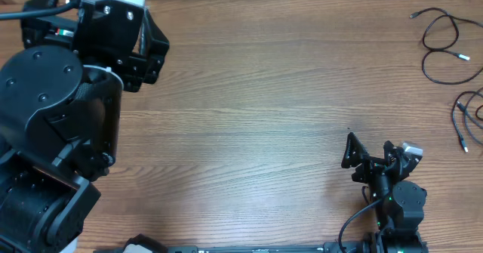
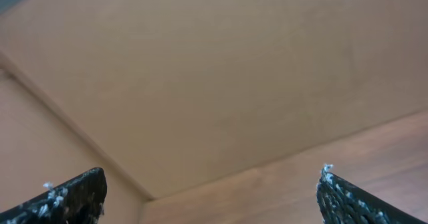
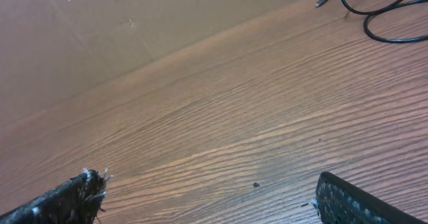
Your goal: Untangle cables
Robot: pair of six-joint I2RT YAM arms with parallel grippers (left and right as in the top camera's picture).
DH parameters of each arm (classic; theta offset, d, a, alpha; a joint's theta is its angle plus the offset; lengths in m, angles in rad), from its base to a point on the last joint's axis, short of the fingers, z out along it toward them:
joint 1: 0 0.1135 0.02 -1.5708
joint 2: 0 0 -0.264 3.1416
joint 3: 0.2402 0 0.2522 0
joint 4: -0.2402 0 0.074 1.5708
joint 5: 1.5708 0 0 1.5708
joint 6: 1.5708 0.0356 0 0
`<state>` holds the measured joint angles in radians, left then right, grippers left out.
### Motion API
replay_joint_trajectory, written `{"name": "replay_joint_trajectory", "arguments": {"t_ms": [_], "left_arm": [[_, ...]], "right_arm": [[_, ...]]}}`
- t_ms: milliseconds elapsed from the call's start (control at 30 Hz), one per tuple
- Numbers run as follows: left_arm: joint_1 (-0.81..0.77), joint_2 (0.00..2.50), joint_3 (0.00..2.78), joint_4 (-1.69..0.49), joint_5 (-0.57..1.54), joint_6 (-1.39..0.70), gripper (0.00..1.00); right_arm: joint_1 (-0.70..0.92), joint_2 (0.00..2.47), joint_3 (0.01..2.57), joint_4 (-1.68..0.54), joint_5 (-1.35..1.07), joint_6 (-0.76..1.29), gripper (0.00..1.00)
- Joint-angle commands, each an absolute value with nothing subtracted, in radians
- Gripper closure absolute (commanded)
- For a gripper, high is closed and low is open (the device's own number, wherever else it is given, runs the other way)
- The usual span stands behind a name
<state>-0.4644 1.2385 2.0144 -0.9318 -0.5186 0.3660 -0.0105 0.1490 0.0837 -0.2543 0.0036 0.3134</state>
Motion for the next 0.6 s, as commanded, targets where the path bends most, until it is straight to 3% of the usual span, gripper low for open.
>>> {"name": "replay_joint_trajectory", "arguments": {"t_ms": [0,233,433,567], "left_arm": [[-0.464,1.251,2.011,-0.97,-0.456,0.249,0.0],[-0.464,1.301,2.011,-1.066,-0.458,0.215,0.01],[-0.443,1.311,1.984,-1.026,-0.454,0.066,0.0],[-0.381,1.174,1.653,-0.812,-0.379,0.029,0.0]], "right_arm": [[-0.007,0.15,0.076,-0.247,-0.002,0.309,0.0],[-0.007,0.15,0.076,-0.247,-0.002,0.309,0.0],[-0.007,0.15,0.076,-0.247,-0.002,0.309,0.0],[-0.007,0.15,0.076,-0.247,-0.002,0.309,0.0]]}}
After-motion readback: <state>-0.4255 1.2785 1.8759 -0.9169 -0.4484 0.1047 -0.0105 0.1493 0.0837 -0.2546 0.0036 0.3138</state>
